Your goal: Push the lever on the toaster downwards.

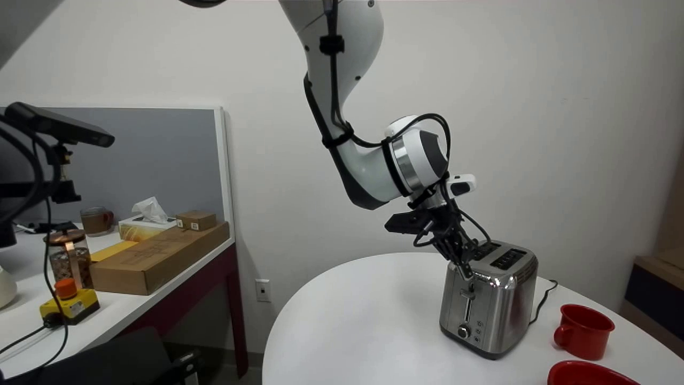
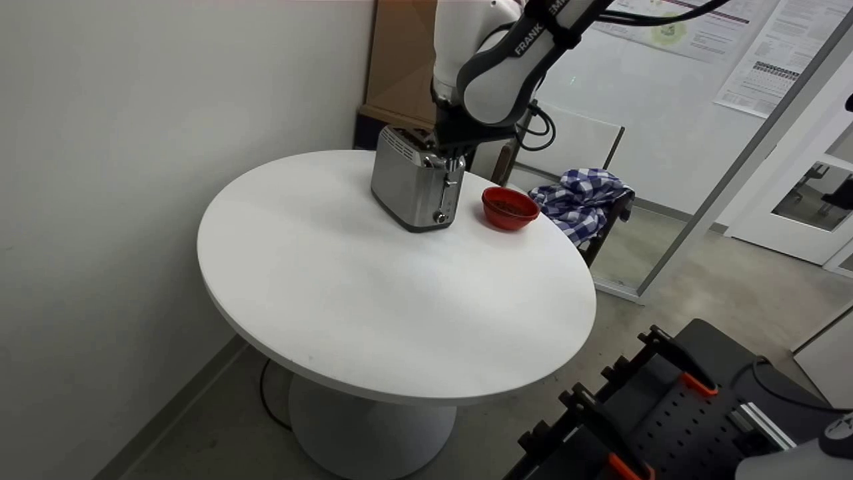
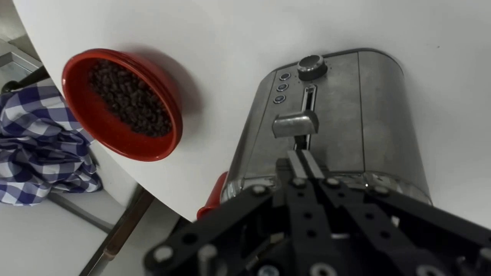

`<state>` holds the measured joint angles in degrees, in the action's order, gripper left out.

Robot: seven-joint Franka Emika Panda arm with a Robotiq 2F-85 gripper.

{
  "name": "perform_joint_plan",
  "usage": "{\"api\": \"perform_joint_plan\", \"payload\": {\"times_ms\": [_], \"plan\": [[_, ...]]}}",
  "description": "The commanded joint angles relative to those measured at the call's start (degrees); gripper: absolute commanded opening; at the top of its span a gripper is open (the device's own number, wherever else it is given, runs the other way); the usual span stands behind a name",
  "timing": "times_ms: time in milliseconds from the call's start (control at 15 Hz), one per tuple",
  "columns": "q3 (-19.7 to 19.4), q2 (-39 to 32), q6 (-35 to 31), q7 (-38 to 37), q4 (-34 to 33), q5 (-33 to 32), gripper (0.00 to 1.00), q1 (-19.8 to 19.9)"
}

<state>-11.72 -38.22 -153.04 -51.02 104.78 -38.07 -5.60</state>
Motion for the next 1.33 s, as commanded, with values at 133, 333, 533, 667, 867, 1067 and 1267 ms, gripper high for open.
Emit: {"api": "perform_joint_plan", "payload": {"times_ms": [133,333,533,667,867,1067,1267], "plan": [[-3.95,-6.63,-3.58,-0.7,-5.15,3.25,0.0,-3.16],[-5.21,-8.51,-3.94,-0.31,-5.84,4.9,0.0,-4.1],[-6.16,-10.45,-4.37,0.01,-6.36,6.5,0.0,-4.73],[-6.71,-12.19,-5.11,0.25,-6.67,7.65,0.0,-5.19],[-7.29,-15.64,-6.5,1.14,-7.74,9.58,0.0,-5.67],[-7.34,-19.14,-7.16,2.67,-9.46,12.22,0.0,-5.74],[-7.83,-18.99,-6.88,3.64,-9.11,13.63,0.0,-6.64]]}}
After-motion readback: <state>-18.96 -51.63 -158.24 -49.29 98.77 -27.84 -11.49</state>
